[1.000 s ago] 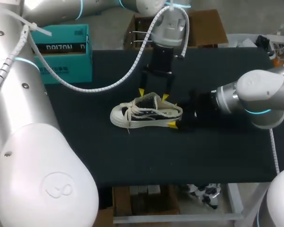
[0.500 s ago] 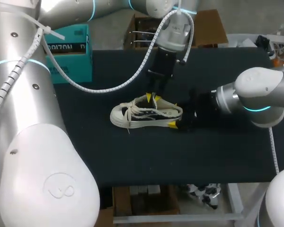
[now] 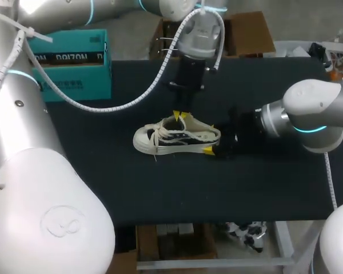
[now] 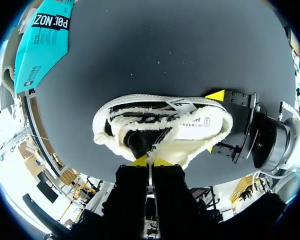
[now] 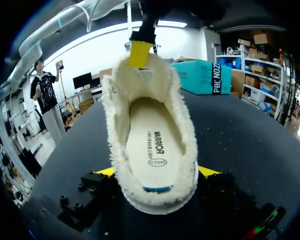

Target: Open the shoe tongue, take the insole out of the shoe, put the insole back into the shoe, and pack the shoe into the shoebox

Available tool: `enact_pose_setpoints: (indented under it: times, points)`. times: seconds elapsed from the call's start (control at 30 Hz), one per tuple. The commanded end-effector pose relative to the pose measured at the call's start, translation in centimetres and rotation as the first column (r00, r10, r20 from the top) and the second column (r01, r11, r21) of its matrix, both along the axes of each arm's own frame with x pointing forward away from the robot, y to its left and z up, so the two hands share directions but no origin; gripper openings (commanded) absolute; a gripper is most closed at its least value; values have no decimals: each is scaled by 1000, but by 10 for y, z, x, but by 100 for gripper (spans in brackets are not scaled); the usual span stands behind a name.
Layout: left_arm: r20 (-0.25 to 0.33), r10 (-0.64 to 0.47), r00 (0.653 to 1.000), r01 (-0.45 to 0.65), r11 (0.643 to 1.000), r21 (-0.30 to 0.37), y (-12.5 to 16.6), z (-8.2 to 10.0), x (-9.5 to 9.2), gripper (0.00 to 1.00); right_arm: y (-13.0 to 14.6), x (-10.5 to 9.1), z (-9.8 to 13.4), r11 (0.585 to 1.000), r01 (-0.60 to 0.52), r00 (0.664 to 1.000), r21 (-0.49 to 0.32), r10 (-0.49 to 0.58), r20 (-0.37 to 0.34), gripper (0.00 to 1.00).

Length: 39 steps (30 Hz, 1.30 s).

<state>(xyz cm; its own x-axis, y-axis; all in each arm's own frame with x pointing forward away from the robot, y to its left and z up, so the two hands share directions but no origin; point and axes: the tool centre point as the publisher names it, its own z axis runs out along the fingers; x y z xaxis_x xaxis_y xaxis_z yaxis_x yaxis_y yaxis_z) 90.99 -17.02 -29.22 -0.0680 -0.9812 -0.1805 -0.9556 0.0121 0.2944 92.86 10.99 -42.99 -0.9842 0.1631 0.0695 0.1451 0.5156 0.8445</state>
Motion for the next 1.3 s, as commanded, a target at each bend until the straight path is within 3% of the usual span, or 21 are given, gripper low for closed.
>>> enact_pose_setpoints:
  times: [0.03, 0.27, 0.73, 1.07, 1.1, 1.17, 1.3]
  points:
    - [152, 74, 986, -36, 970, -242, 37, 5, -15, 0, -2, 4, -7, 1000, -2, 1000, 4, 2, 0, 0]
    - [148, 121, 982, -63, 936, -347, 59, -7, -2, 0, -2, 4, -7, 1000, -2, 1000, 4, 2, 0, 0]
    - [128, 183, 975, -108, 888, -446, 76, -36, 11, 0, -2, 4, -7, 1000, -2, 1000, 4, 2, 0, 0]
    - [135, 103, 986, -28, 884, -467, 73, -20, 7, 0, -2, 4, -7, 1000, -2, 1000, 4, 2, 0, 0]
    - [139, 80, 987, -7, 885, -466, 73, -15, 5, 4, -2, 4, -7, 1000, -2, 1000, 4, 2, 0, 0]
    - [147, 37, 988, 36, 887, -460, 71, -3, 4, 26, -2, 4, -7, 1000, -2, 1000, 4, 2, 0, 0]
    - [185, -83, 979, 157, 887, -434, 65, 25, -1, 44, -2, 4, -7, 1000, -2, 1000, 4, 2, 0, 0]
